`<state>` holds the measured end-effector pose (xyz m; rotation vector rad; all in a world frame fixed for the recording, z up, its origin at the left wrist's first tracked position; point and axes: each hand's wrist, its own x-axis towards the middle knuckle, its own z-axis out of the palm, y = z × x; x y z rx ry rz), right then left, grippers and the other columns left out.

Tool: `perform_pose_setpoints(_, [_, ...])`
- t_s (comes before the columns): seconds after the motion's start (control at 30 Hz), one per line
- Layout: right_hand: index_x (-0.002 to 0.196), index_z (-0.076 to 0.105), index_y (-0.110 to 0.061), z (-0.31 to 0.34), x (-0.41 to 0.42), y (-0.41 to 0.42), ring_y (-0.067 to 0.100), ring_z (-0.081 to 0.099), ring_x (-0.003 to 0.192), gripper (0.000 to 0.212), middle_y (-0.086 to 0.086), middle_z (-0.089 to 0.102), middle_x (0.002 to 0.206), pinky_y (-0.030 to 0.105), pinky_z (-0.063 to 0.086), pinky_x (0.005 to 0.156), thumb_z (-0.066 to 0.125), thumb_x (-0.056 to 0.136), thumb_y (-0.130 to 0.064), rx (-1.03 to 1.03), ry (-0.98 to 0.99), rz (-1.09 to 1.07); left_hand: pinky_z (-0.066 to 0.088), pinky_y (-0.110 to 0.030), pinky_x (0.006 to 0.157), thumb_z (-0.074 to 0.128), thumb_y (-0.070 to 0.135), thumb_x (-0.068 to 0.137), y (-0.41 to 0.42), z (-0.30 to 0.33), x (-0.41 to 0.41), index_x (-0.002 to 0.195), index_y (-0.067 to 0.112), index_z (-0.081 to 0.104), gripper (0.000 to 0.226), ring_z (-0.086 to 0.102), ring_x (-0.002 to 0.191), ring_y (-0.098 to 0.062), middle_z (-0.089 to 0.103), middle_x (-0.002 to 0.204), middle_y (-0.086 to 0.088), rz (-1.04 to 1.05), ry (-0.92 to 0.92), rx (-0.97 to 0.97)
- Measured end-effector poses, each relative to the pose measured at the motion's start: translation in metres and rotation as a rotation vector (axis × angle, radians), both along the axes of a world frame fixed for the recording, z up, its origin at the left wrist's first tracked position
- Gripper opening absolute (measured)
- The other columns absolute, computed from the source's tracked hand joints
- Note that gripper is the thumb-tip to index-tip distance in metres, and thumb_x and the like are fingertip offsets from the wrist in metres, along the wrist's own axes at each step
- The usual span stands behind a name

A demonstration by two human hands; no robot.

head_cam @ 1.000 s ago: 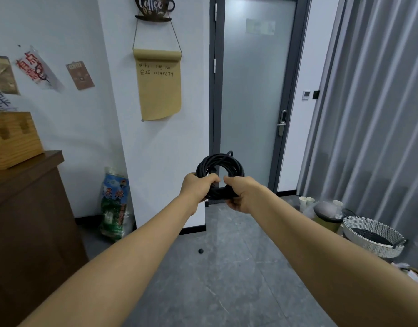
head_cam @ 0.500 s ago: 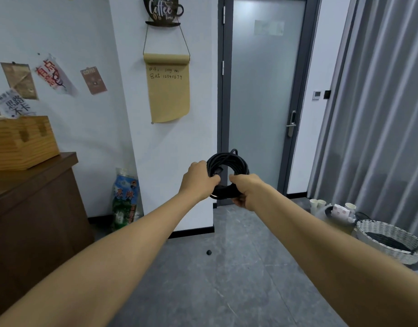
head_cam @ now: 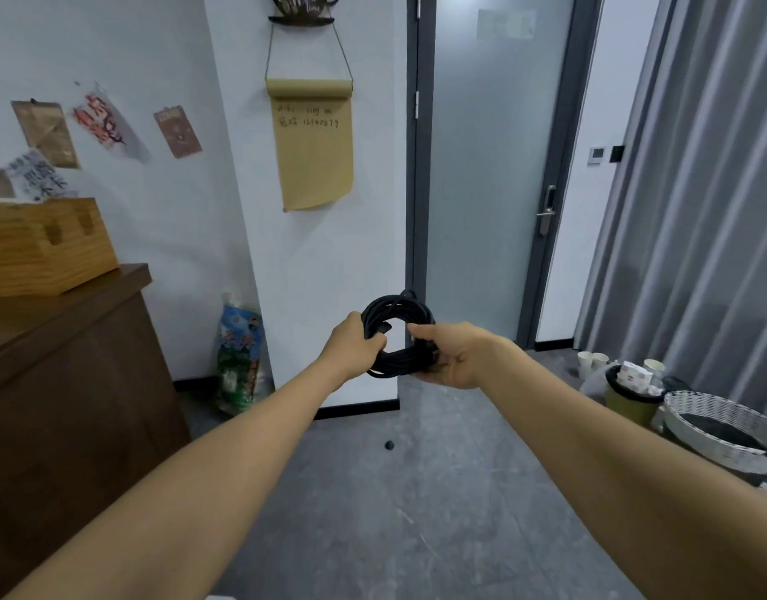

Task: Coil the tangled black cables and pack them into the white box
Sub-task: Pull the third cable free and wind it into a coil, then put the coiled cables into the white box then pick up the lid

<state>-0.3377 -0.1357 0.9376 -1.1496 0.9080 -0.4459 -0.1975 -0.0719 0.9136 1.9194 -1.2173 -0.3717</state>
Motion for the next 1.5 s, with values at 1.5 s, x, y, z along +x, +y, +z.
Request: perform_pose_setpoints(1.5, [0.126, 0.049, 0.004, -0.354, 0.254, 0.237, 0.03, 0.051, 0.121, 0.043, 0.016, 0.052, 0.132, 0.036, 0.044, 0.103, 0.06, 0.09, -0.017, 0.347, 0.389, -0.107, 0.044, -0.04, 0.096, 0.049, 0.028, 0.096, 0.307, -0.341, 0.259, 0.134, 0.009, 0.04, 0.044, 0.052, 0.118, -0.032, 0.042, 0.138, -0.011, 0.181, -0.015, 0.569])
